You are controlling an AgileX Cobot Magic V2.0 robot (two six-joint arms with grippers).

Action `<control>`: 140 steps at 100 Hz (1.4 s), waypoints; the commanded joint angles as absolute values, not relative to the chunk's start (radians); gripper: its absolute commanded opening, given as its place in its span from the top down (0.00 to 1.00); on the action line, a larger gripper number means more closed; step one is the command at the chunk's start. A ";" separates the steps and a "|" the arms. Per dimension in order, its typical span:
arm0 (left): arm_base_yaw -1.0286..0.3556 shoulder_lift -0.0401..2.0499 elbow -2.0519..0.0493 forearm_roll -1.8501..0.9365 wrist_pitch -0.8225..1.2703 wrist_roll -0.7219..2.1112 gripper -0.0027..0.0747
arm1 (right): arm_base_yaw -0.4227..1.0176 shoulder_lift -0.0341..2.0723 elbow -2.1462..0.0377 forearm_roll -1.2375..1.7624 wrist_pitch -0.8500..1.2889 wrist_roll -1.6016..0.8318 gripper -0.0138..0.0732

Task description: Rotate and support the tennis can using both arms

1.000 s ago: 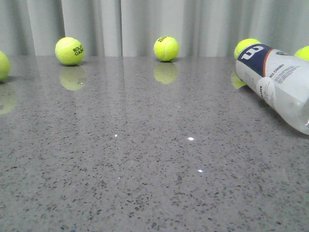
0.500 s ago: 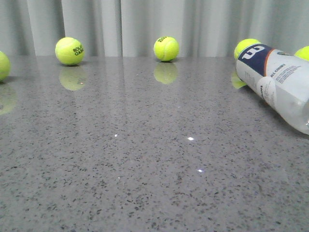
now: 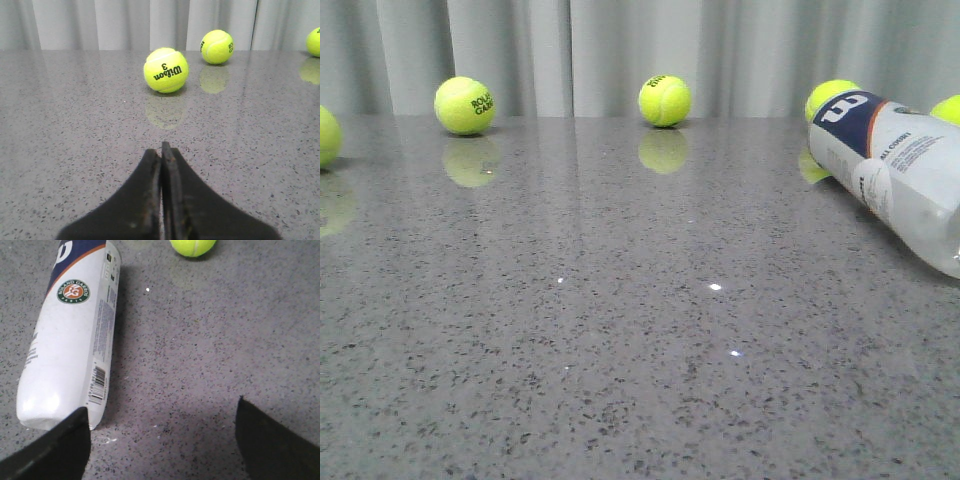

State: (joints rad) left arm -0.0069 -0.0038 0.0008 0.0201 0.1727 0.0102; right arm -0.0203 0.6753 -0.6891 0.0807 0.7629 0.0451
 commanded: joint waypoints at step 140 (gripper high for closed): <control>-0.006 -0.040 0.045 0.016 0.095 0.000 0.99 | 0.035 1.493 -1.230 0.468 0.938 -0.101 0.50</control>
State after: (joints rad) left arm -0.0069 -0.0038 0.0008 0.0201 0.1727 0.0102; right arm 0.0357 1.5295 -1.1703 0.4388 0.9297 -0.0668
